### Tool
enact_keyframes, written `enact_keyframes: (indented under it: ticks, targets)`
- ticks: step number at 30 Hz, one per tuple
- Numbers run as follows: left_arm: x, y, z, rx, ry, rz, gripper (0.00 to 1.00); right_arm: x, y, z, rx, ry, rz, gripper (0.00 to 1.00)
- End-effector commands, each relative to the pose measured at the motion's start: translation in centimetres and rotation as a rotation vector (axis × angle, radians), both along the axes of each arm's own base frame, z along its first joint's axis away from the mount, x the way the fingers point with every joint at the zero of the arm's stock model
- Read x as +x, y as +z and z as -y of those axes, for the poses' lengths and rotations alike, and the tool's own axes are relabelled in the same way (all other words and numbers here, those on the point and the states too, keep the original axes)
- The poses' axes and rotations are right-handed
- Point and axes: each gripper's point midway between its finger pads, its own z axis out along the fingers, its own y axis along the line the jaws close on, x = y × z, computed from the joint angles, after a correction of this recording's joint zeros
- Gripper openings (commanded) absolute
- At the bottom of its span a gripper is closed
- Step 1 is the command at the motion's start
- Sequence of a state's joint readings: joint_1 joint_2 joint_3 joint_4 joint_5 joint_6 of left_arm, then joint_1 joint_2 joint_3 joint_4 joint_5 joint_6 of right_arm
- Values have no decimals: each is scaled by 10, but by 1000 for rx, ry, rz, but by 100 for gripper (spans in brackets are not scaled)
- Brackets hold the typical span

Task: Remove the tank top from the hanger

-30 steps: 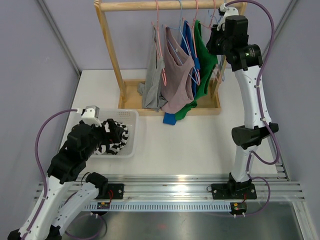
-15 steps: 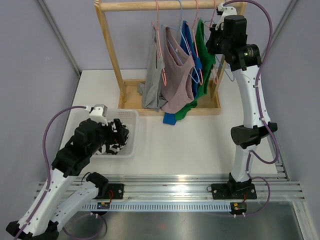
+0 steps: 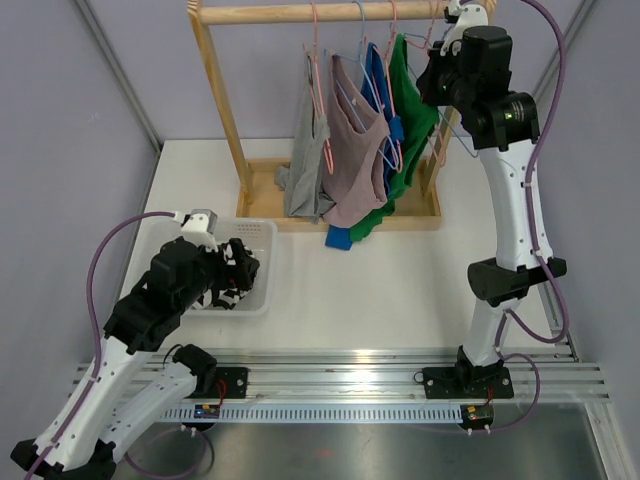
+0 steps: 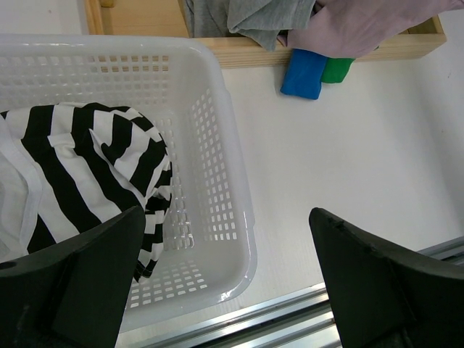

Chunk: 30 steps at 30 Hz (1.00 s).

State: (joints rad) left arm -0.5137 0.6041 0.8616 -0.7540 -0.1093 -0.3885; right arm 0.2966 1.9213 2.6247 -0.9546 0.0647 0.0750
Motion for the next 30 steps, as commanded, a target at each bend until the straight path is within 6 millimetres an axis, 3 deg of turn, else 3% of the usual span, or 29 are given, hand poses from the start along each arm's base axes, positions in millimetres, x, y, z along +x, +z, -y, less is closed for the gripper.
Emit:
enact_keyframes:
  ticks: [1,8,9,10,15,20,21,22,24,25,27,29,30]
  targets:
    - [3,8,2,-10,-5,41,99,-42,82,3,68,32,219,0]
    - [0,10,1,-10,-4,51,99,-76,80,6,83,68,191,0]
    - [0,11,1,-12,-1,56,99,-74,65,5,75,64,154,0]
    - [-1,12,0,-14,0,59,99,-89,74,8,86,73,177,0]
    - [-3,15,1,-21,-8,72,99,-126,59,11,106,115,132,0]
    - [-12,31,7,-67,-64,138,99,-184,27,14,138,182,66,0]
    - [-13,34,8,-75,-77,152,99,-189,11,15,134,183,26,0]
    - [-16,37,10,-88,-96,164,99,-210,12,20,140,191,36,0]
    - [-17,41,12,-92,-116,178,99,-226,-8,20,140,217,-2,0]
    - [-18,43,14,-98,-127,184,99,-246,-7,24,148,226,14,0]
    - [-19,46,16,-105,-141,192,99,-266,-17,23,155,268,-8,0]
    - [-20,52,20,-127,-159,207,99,-296,-35,21,168,330,-35,0]
    - [-23,55,26,-144,-190,210,99,-303,-56,16,166,369,-83,0]
